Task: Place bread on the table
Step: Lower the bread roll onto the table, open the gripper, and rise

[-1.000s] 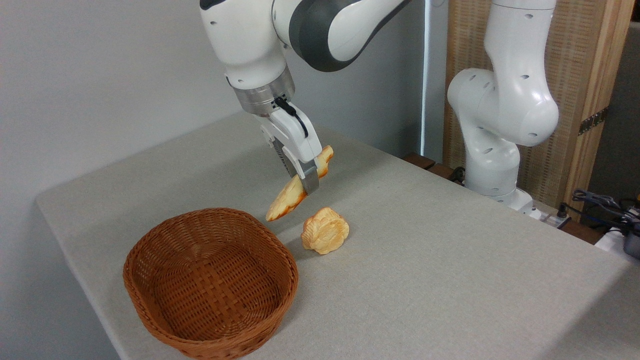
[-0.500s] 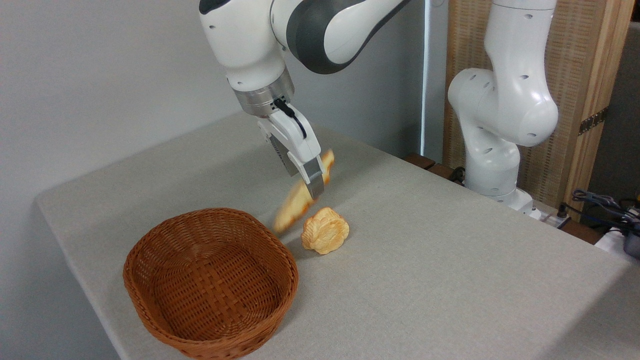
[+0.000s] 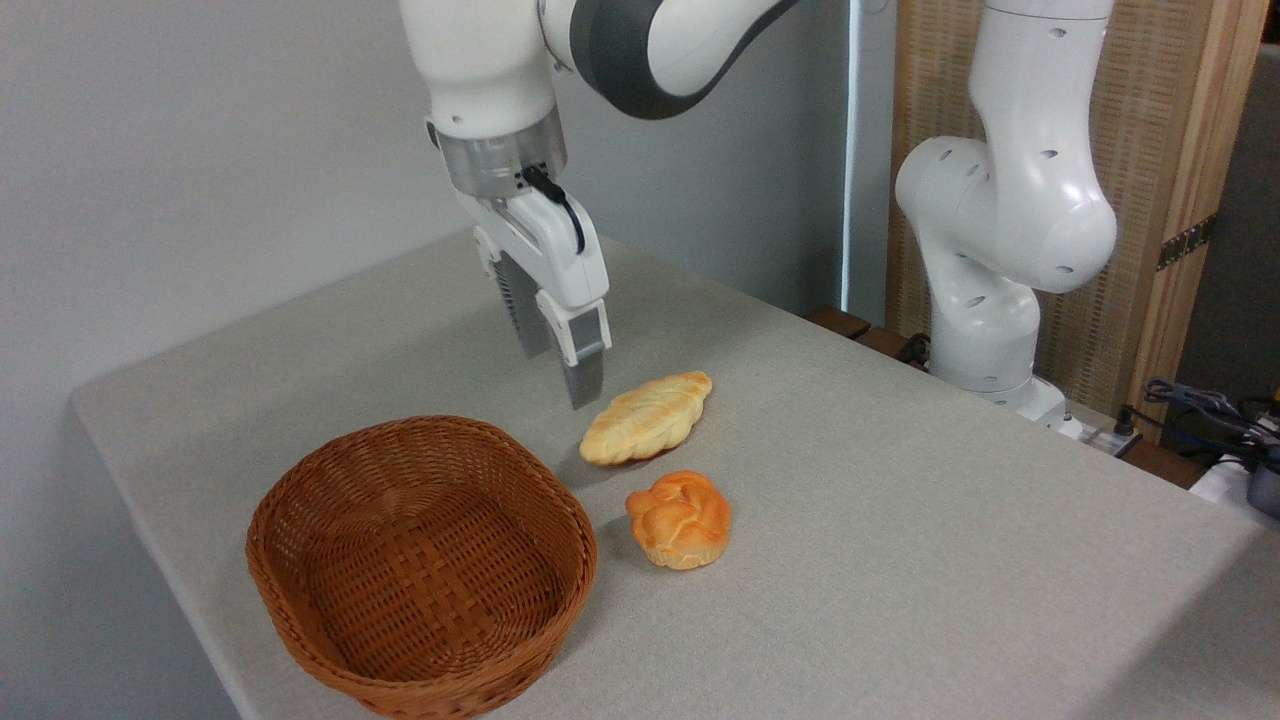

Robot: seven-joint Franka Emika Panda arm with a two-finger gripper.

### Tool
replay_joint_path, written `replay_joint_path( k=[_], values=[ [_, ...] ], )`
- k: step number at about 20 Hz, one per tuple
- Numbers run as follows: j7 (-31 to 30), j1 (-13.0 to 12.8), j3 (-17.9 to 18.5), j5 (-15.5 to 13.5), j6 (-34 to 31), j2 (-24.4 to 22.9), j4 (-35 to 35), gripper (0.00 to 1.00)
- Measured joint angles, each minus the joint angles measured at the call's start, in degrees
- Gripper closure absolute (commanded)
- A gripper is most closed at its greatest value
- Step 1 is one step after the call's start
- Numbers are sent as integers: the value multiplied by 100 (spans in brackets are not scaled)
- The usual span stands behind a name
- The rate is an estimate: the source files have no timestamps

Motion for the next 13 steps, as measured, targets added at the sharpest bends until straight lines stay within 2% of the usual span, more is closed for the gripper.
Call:
replay_joint_path(
  k=[5, 10, 13],
  values=[
    [-4, 49, 522, 3, 119, -7, 434, 0],
    [-451, 19, 498, 3, 876, 117, 443, 0],
    [-479, -19, 484, 3, 971, 254, 443, 0]
  ],
)
